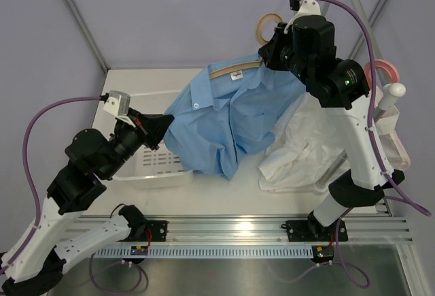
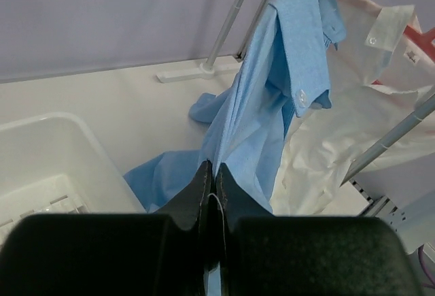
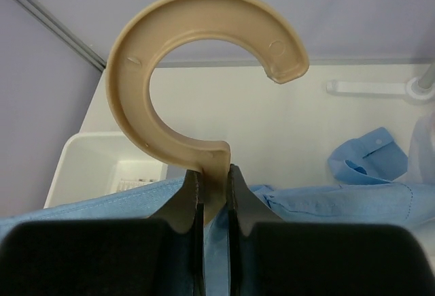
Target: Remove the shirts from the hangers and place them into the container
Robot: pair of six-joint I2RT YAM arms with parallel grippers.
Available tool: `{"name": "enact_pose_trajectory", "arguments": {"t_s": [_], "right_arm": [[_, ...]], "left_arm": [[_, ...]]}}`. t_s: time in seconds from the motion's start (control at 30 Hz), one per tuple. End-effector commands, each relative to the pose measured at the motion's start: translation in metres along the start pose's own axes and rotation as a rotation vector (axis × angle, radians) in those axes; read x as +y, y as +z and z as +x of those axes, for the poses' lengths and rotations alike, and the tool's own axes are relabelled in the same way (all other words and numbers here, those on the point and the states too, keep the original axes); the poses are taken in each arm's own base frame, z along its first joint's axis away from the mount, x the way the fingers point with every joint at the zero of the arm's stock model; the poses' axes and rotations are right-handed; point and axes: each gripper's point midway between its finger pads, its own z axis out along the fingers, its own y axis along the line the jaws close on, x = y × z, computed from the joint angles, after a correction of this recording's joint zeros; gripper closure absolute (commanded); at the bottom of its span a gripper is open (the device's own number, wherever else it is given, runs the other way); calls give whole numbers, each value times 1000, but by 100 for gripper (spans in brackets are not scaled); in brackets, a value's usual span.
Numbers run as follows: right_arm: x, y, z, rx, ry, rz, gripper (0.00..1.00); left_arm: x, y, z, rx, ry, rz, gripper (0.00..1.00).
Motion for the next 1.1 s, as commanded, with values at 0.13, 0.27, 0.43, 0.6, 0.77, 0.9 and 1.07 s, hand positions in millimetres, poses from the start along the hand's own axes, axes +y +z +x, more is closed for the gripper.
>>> {"name": "enact_pose_trajectory", "arguments": {"t_s": [0.13, 0.27, 0.43, 0.6, 0.77, 0.9, 1.07], "right_arm": [[-87, -14, -98, -371, 302, 243, 100], [-61, 4, -79, -272, 355, 9, 100], [-59, 7, -55, -232, 369, -25, 100], [-71, 20, -4, -147, 282, 31, 100], [-28, 26, 25, -89, 121, -70, 100], [-25, 31, 30, -79, 58, -34, 100], [-10, 23, 26, -76, 15, -116, 100]], "left_arm": [[25, -28, 18, 75, 3, -109, 100], [-39, -26, 24, 83, -21, 267, 100], [-54, -29, -10, -41, -21, 330, 100], [-28, -15, -54, -85, 28, 104, 100], [-27, 15, -64, -43, 77, 53, 100], [-35, 22, -65, -17, 91, 83, 100], [-47, 14, -54, -2, 112, 178, 95]]}}
